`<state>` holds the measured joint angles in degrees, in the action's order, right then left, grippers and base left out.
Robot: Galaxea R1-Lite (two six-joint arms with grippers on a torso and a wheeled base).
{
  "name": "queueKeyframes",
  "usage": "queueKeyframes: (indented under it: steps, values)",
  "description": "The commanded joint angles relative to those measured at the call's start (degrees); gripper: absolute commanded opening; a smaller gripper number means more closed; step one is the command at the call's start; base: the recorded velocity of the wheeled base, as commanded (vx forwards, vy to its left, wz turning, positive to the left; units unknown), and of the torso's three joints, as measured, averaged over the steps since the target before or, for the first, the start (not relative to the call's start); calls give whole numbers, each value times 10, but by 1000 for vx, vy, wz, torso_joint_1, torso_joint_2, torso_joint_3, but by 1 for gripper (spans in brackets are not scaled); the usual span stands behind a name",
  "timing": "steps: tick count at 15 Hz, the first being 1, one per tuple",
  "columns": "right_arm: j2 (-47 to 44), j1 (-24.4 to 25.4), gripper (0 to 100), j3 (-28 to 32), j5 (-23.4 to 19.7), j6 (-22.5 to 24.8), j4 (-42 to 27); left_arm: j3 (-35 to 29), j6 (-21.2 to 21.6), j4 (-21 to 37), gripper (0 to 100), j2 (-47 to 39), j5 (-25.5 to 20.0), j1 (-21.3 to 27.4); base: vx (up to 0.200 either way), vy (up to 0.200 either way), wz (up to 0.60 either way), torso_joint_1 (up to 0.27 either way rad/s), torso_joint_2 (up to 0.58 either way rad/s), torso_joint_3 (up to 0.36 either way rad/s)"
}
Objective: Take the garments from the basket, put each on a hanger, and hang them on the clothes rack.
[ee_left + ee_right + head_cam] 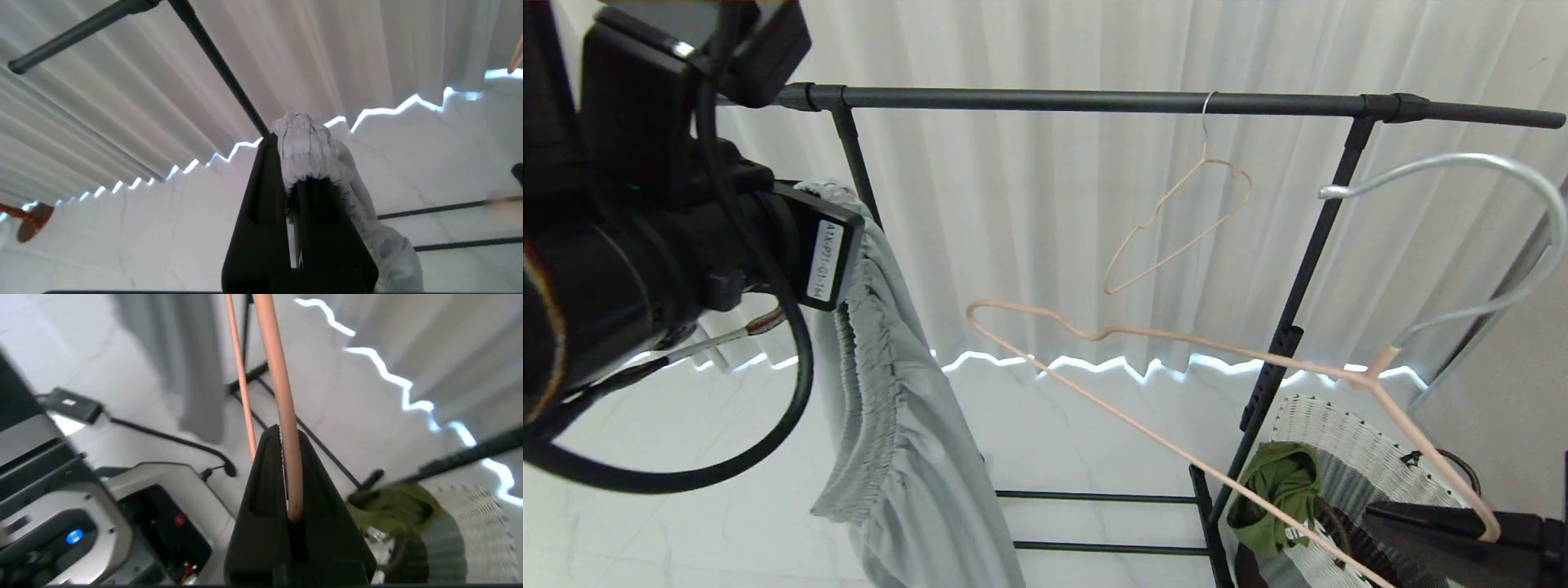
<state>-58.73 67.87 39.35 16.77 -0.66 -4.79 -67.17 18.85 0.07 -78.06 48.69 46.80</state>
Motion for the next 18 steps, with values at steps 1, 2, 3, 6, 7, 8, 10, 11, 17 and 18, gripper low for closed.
queueKeyframes:
  steps: [1, 2, 3, 6, 7, 8, 10, 11, 17, 18]
  values:
    - [-22, 42, 0, 1, 0, -1, 0, -26, -24, -1, 0, -52, 1, 0, 0, 0, 0, 0, 0, 0]
    - [-30, 47, 0, 1, 0, -3, 0, -35, -30, -1, 0, -61, 1, 0, 0, 0, 0, 0, 0, 0]
    - [-38, 49, 0, 1, 0, -6, 0, -43, -36, -1, 0, -66, 1, 0, 0, 0, 0, 0, 0, 0]
    - [-60, 49, 0, 5, 1, -23, 16, -51, -49, -1, 0, -68, 1, 1, 0, 0, 0, 0, 0, 0]
    - [-65, 48, 0, 6, 2, -28, 20, -51, -51, -1, 0, -68, 1, 1, 0, 0, 0, 0, 0, 0]
    - [-69, 46, 0, 6, 2, -35, 23, -51, -53, -1, 0, -67, 1, 2, 0, 0, 0, 0, 0, 0]
    - [-84, 42, 0, 20, 5, -66, 25, -51, -55, -1, 0, -66, 1, 2, 0, 0, 0, 0, 0, 0]
    - [-89, 38, 0, 27, 7, -78, 25, -51, -55, -1, 0, -65, 1, 2, 0, 0, 0, 0, 0, 0]
    - [-103, -9, 0, 54, 10, -88, 26, -47, -54, -1, 0, -66, 18, 6, 0, 0, 0, 0, 0, 0]
    - [-108, -9, 0, 54, 10, -87, 35, -46, -54, -1, 0, -67, 18, 15, 0, 0, 0, 0, 0, 0]
